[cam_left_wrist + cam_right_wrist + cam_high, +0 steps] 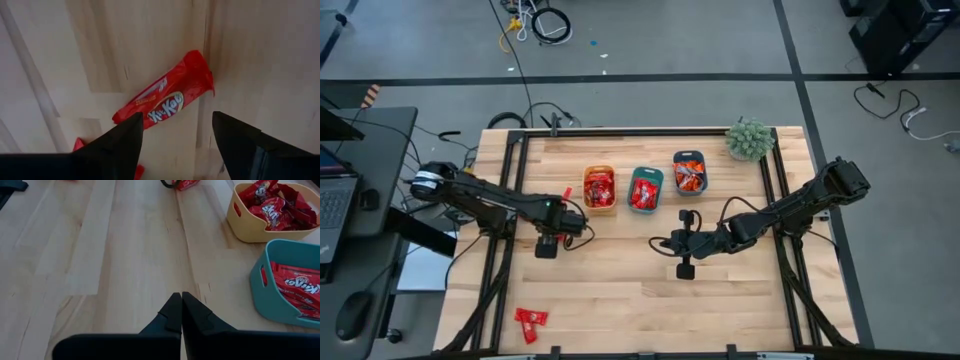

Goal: Sort candy
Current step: Put the red chocolate into the green bin

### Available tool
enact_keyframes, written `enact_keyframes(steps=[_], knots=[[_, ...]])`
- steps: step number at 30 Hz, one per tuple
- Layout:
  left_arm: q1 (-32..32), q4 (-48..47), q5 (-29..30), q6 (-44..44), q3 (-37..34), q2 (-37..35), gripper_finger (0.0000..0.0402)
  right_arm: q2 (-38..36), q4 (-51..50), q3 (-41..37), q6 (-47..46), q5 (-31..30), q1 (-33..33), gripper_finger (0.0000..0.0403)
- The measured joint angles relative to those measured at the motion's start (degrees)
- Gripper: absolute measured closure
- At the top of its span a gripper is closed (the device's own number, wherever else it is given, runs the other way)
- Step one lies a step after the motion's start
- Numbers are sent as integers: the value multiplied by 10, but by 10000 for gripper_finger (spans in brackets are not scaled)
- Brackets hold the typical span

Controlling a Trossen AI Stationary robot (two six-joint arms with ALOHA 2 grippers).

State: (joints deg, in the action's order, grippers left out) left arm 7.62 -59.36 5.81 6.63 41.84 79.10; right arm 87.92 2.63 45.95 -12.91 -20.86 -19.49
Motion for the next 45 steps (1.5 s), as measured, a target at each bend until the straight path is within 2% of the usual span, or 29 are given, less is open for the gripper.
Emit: enact_keyframes(steps=[14,17,21,26,30,34,39,45], knots=[[0,28,-1,-31,2,89,163,0,-3,0,0,0,0,403],[0,26,-4,-33,6,93,176,0,-3,0,0,0,0,403],[0,27,-5,-36,42,94,228,0,-3,0,0,0,0,403],[0,29,-11,-64,95,94,323,0,-3,0,0,0,-7,403],[-3,27,-43,-69,128,94,391,0,-8,0,0,0,-21,403],[-5,22,-52,-40,146,94,394,0,-21,0,0,-2,-33,403],[-5,-15,-51,14,133,94,387,0,-28,0,-4,-7,-40,403],[0,-13,-45,30,102,94,322,0,-28,0,-4,-9,-40,403]])
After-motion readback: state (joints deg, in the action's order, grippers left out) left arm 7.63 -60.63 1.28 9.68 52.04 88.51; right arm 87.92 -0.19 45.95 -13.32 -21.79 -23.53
